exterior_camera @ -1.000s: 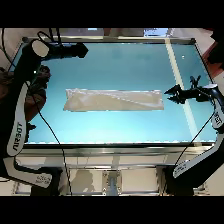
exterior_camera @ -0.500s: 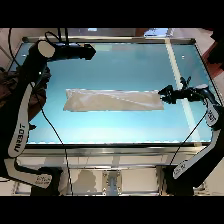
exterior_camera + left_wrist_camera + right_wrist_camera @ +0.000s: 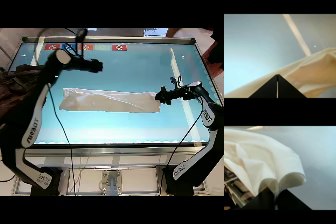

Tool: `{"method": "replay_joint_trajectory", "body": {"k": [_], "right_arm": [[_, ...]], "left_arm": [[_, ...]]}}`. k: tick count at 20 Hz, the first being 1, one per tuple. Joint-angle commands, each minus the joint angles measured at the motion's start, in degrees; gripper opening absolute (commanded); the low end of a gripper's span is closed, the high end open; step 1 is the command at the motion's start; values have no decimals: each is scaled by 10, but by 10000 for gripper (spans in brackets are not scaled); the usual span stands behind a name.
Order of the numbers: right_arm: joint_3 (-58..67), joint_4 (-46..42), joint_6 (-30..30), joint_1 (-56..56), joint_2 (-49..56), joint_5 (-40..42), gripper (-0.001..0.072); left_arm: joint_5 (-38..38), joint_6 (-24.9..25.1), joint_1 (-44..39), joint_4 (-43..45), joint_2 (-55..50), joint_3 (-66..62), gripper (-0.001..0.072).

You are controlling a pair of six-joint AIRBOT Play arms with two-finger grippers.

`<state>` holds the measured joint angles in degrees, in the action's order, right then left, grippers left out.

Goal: Fold the shirts.

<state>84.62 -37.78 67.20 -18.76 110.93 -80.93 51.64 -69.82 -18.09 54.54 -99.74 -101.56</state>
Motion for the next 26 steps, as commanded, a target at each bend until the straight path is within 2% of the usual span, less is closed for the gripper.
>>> {"method": "replay_joint_trajectory", "body": {"k": [1,5,8,13,16,18,21,24,26], "right_arm": [[1,11,-4,2,-51,-21,27],[1,9,8,13,-125,-14,27],[15,1,21,30,-153,-24,26],[86,1,58,112,-155,-37,25],[136,0,87,202,-155,10,25],[154,0,104,261,-155,79,24],[159,0,130,344,-152,174,23],[159,10,139,429,-136,297,23],[159,39,138,484,-120,377,22]], "left_arm": [[21,-47,-55,-11,-72,0,10],[50,-168,-115,90,-157,0,10],[49,-222,-126,119,-190,0,10],[8,-234,-126,119,-193,-1,10],[63,-206,-116,122,-188,-32,11],[142,-170,-91,150,-167,-80,11],[242,-158,-42,290,-101,-120,12],[275,-159,7,403,-24,-119,12],[275,-159,43,428,24,-119,12]]}}
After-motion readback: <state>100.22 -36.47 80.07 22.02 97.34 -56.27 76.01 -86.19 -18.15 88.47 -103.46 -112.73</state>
